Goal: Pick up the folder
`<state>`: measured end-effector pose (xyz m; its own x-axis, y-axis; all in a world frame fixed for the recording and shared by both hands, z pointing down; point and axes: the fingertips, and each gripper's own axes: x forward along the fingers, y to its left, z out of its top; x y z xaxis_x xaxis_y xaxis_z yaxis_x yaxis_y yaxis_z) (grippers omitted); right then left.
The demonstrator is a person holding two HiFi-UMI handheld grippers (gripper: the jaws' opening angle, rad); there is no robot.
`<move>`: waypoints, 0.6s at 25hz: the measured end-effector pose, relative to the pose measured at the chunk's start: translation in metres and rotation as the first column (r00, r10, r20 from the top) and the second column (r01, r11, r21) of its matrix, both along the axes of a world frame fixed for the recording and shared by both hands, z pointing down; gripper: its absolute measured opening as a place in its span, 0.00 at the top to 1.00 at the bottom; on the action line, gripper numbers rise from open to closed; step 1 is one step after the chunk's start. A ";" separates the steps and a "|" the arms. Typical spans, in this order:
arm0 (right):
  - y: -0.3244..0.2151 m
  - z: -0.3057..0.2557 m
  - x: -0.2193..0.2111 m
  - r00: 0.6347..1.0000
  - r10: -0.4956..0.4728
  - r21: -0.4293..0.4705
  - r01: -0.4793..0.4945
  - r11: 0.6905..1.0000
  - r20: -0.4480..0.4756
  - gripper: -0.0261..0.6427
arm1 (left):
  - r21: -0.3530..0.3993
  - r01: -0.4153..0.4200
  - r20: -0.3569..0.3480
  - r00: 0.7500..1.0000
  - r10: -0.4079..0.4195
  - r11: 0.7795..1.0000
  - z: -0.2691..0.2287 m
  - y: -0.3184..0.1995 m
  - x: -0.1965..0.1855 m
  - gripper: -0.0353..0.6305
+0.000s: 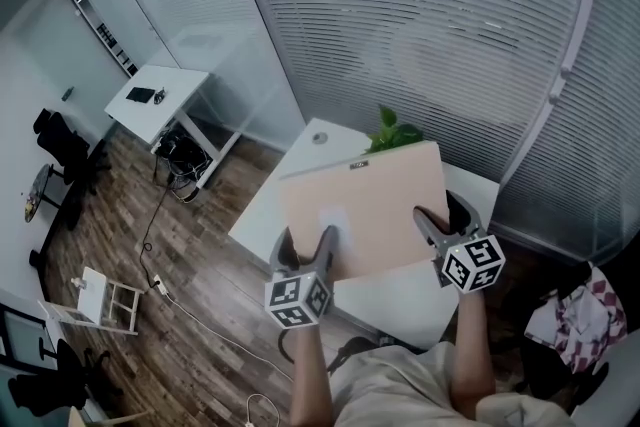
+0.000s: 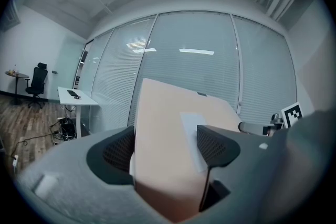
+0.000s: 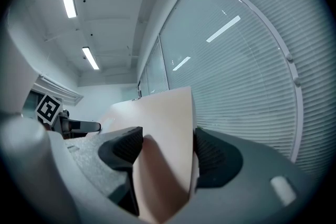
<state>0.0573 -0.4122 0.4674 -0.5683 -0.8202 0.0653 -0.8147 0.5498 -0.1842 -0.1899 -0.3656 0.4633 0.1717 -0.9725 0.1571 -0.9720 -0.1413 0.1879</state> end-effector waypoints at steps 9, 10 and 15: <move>-0.002 0.002 0.001 1.000 0.005 0.002 -0.005 1.000 -0.006 0.49 | -0.001 0.008 0.002 1.000 -0.008 1.000 0.002 -0.002 0.001 0.39; -0.002 0.003 0.001 1.000 0.004 0.001 -0.004 1.000 -0.005 0.49 | -0.003 0.008 0.001 1.000 -0.008 1.000 0.003 -0.002 0.001 0.39; -0.003 0.003 -0.001 1.000 -0.001 -0.001 0.001 1.000 -0.001 0.49 | -0.004 0.011 -0.001 1.000 -0.011 1.000 0.003 -0.002 -0.001 0.39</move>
